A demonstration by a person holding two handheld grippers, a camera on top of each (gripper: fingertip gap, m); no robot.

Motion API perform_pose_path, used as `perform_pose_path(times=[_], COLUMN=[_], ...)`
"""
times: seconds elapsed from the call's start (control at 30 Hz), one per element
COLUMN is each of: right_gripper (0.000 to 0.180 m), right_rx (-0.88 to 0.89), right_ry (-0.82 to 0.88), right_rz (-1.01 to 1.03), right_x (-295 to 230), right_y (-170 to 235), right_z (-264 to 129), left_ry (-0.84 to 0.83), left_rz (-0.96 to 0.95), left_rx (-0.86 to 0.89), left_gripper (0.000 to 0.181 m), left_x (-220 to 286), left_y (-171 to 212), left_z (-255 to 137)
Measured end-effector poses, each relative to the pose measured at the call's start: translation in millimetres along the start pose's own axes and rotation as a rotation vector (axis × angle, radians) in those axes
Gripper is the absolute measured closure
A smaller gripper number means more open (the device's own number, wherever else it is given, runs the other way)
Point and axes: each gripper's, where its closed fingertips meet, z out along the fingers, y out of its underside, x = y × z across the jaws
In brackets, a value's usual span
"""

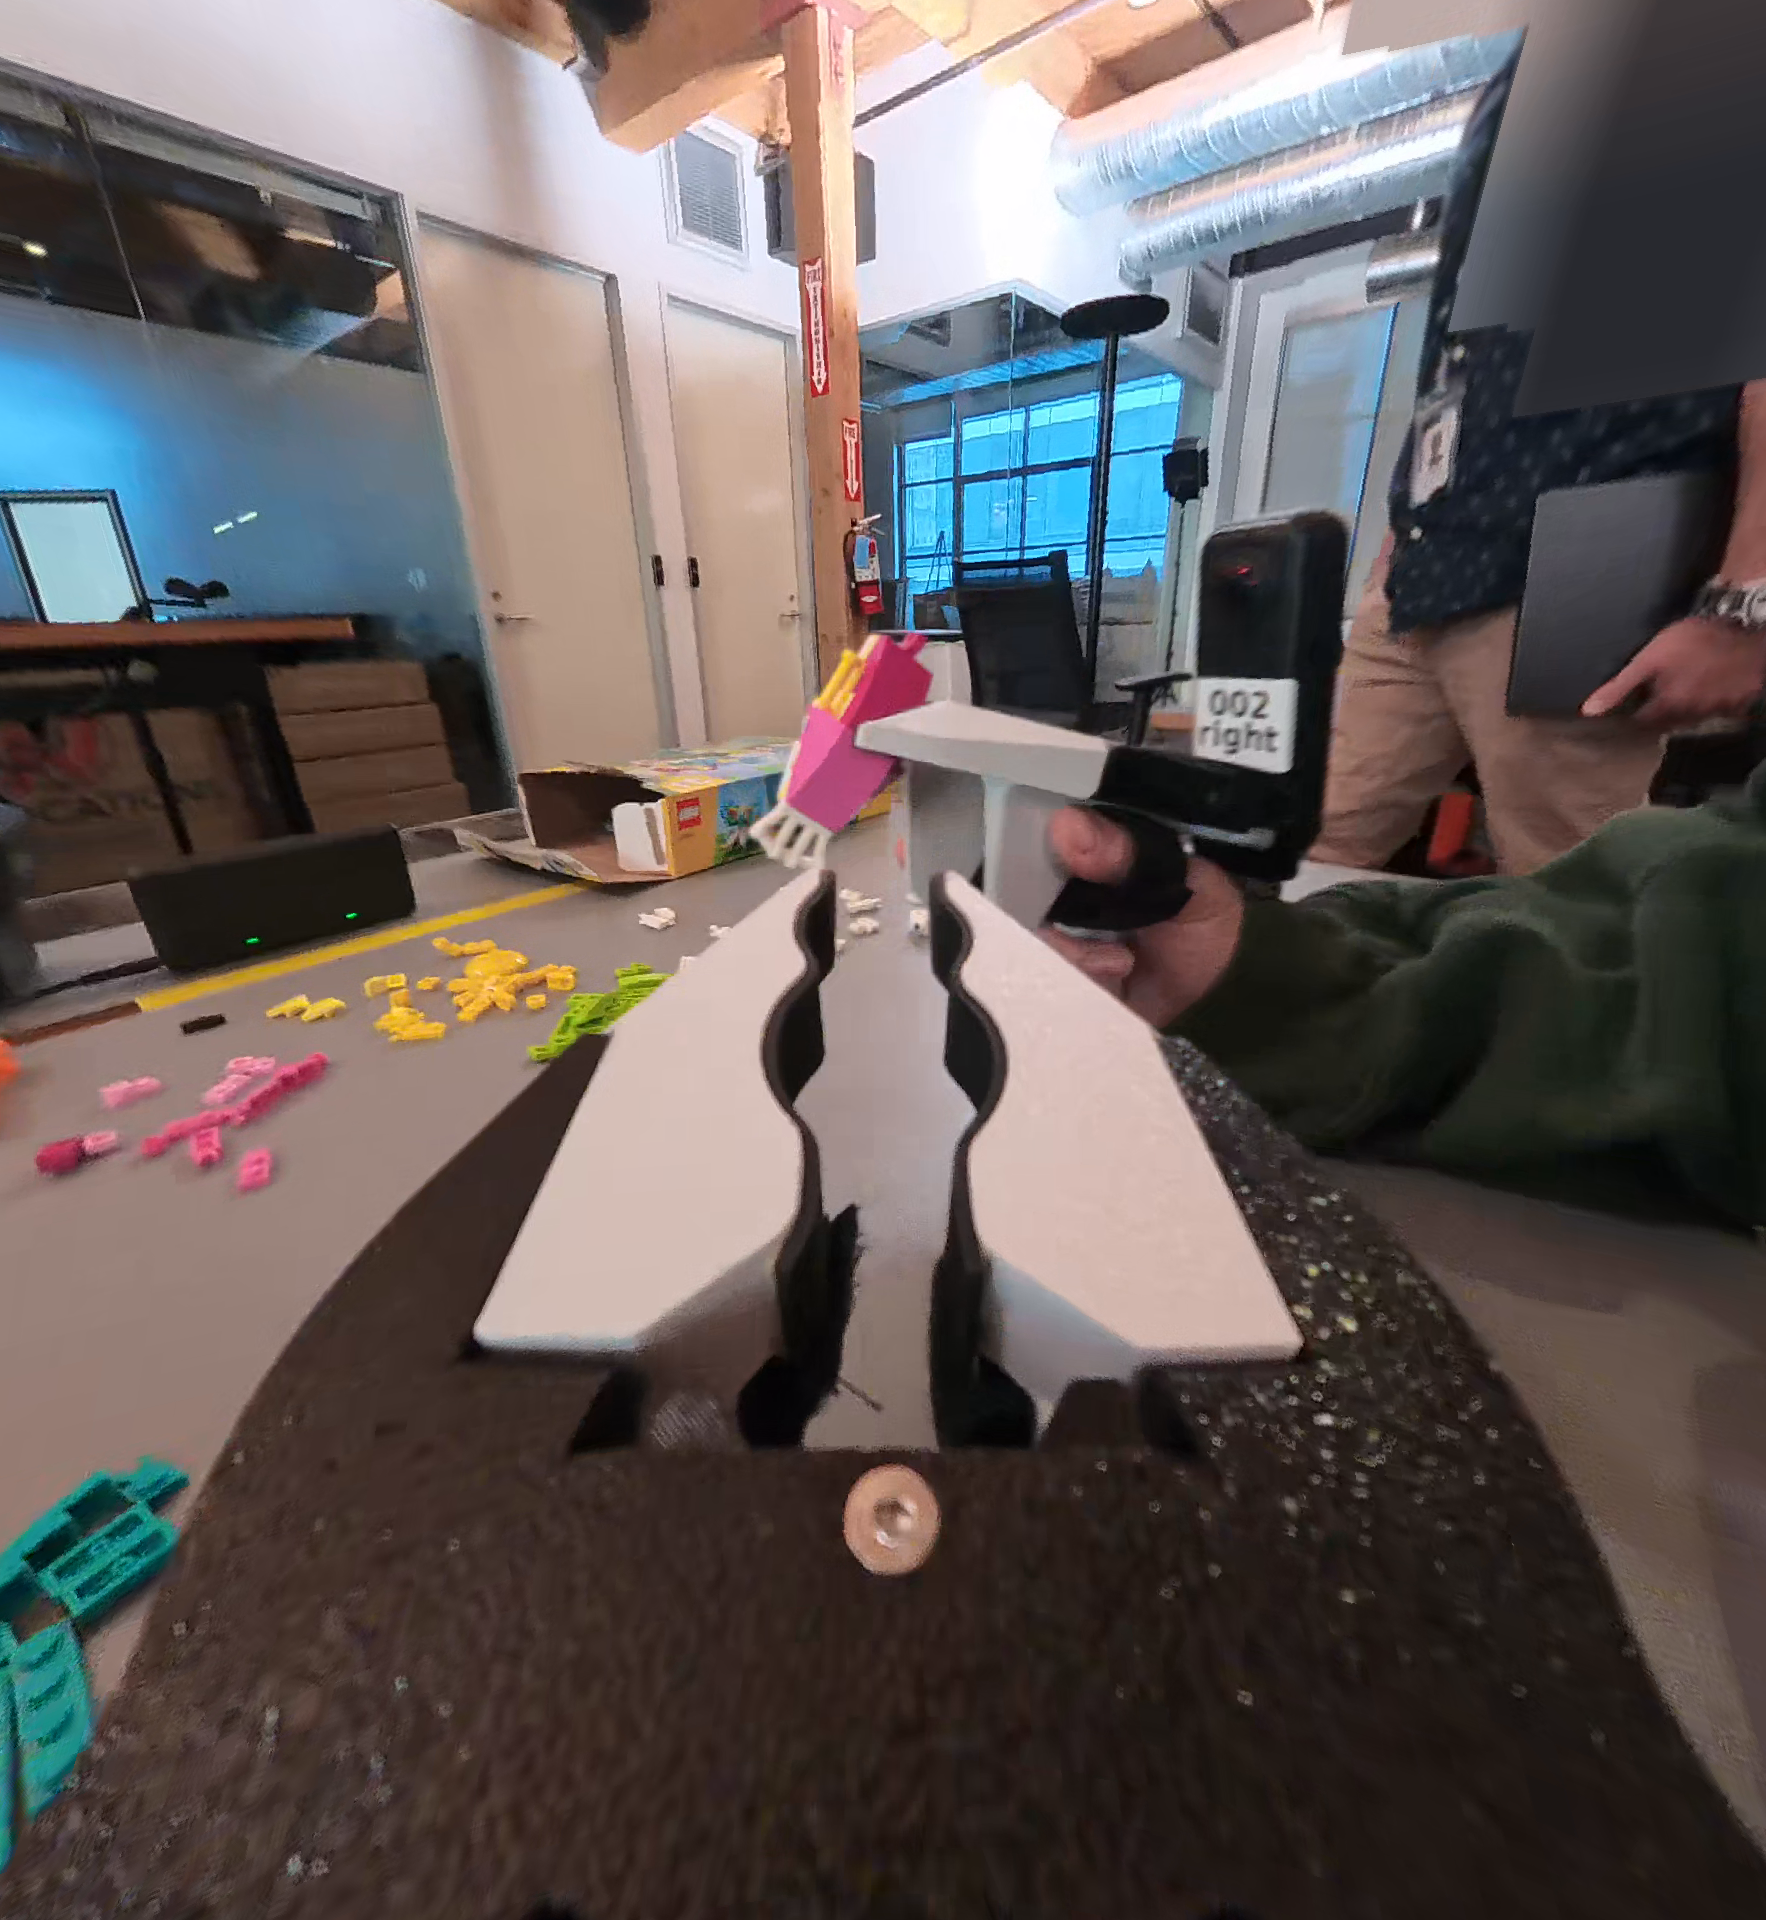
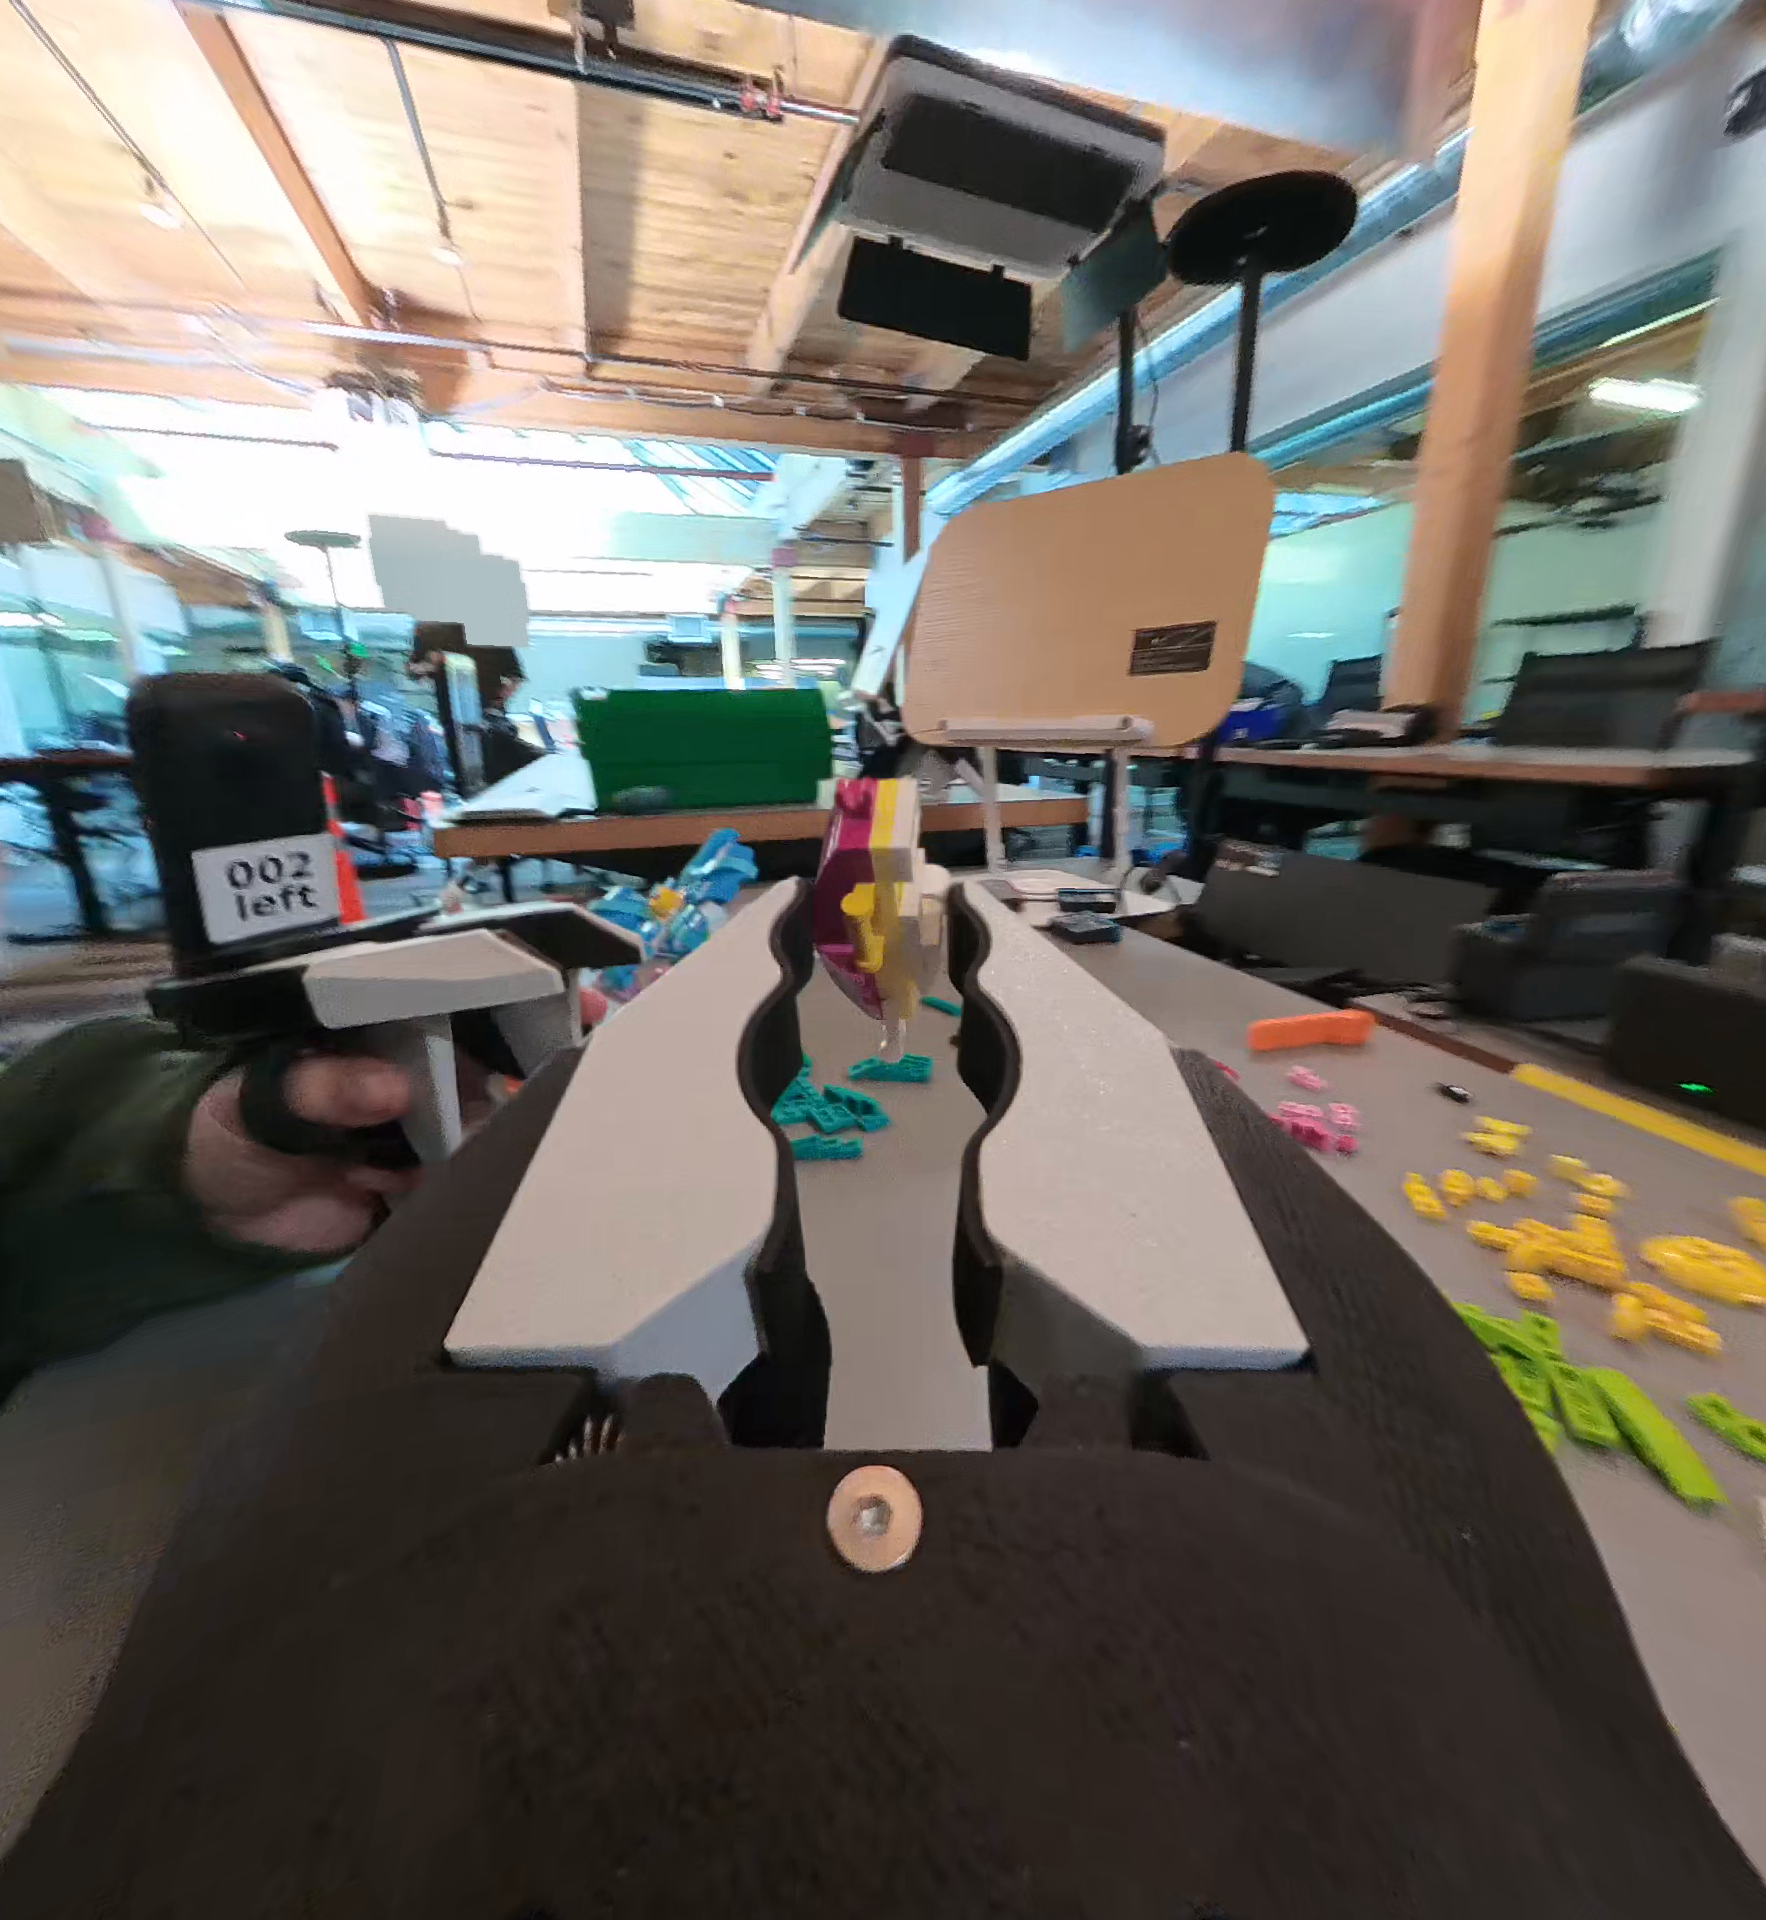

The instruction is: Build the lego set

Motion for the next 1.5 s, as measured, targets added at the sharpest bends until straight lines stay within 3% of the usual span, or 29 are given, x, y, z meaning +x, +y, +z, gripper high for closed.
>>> perform_pose_path(times=[0.2, 0.47, 0.6, 0.73, 0.83, 0.9, 1.0, 1.2, 1.37, 1.5], right_gripper=[0.156, 0.156, 0.156, 0.156, 0.156, 0.156, 0.156, 0.156, 0.156, 0.156], right_rx=[-0.057, -0.085, -0.096, -0.106, -0.126, -0.131, -0.115, -0.082, -0.104, -0.084], right_ry=[0.082, 0.088, 0.088, 0.081, 0.071, 0.059, 0.044, -0.021, -0.148, -0.318], right_rz=[-0.136, -0.148, -0.145, -0.14, -0.168, -0.179, -0.146, -0.053, 0.143, 0.698], right_x=[-7, -4, -3, -5, -12, -18, -32, -67, -103, -123], right_y=[8, 13, 15, 16, 17, 17, 15, 19, 24, 19], right_z=[-9, -10, -10, -7, 2, 10, 25, 66, 116, 154], left_ry=[0.007, -0.101, -0.263, -0.561, -0.794, -0.856, -0.866, -0.869, -0.854, -0.845], left_rz=[0.048, 0.279, 0.455, 0.548, 0.5, 0.36, 0.235, 0.137, 0.076, 0.089], left_rx=[-0.014, 0.017, 0.03, 0.074, 0.051, -0.07, -0.201, -0.315, -0.42, -0.467], left_gripper=[0.163, 0.164, 0.167, 0.17, 0.164, 0.157, 0.133, 0.128, 0.122, 0.128], left_x=[4, 15, 10, -23, -64, -92, -114, -118, -123, -123], left_y=[3, -21, -55, -94, -98, -73, -48, -15, 10, 16], left_z=[1, -13, -55, -136, -203, -228, -245, -255, -255, -258])
